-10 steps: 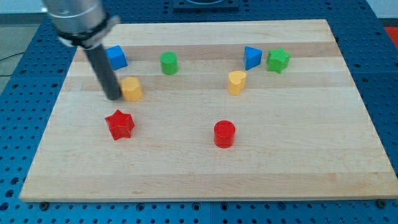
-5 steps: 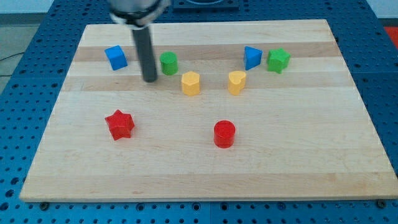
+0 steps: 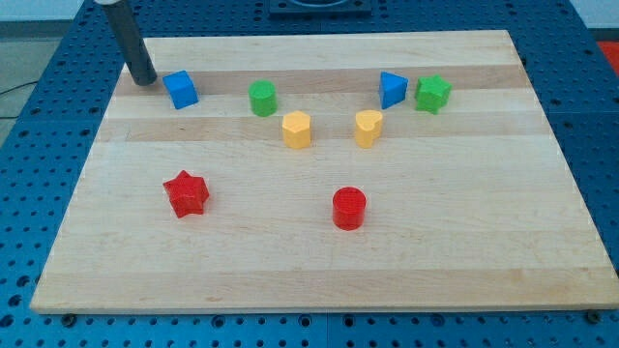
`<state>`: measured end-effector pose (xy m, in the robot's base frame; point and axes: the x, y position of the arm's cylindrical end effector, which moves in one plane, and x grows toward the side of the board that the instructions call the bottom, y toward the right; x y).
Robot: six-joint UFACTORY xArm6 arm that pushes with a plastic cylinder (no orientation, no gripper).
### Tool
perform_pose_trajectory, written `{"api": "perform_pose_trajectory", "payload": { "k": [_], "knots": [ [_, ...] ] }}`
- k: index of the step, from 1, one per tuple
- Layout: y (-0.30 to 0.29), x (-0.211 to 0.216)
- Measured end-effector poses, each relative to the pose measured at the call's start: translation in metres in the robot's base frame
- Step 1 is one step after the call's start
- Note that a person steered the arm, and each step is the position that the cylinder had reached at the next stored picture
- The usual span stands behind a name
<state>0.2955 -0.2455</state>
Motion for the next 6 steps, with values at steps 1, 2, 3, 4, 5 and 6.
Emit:
{"api": "perform_pose_trajectory", "payload": {
  "k": [1, 2, 3, 4, 5, 6],
  "knots": [
    [0.015, -0.006],
    [0.042, -0.006],
    [0.054, 0.006],
    [0.077, -0.044],
    [0.183, -0.094],
    [0.302, -0.077]
  ]
}}
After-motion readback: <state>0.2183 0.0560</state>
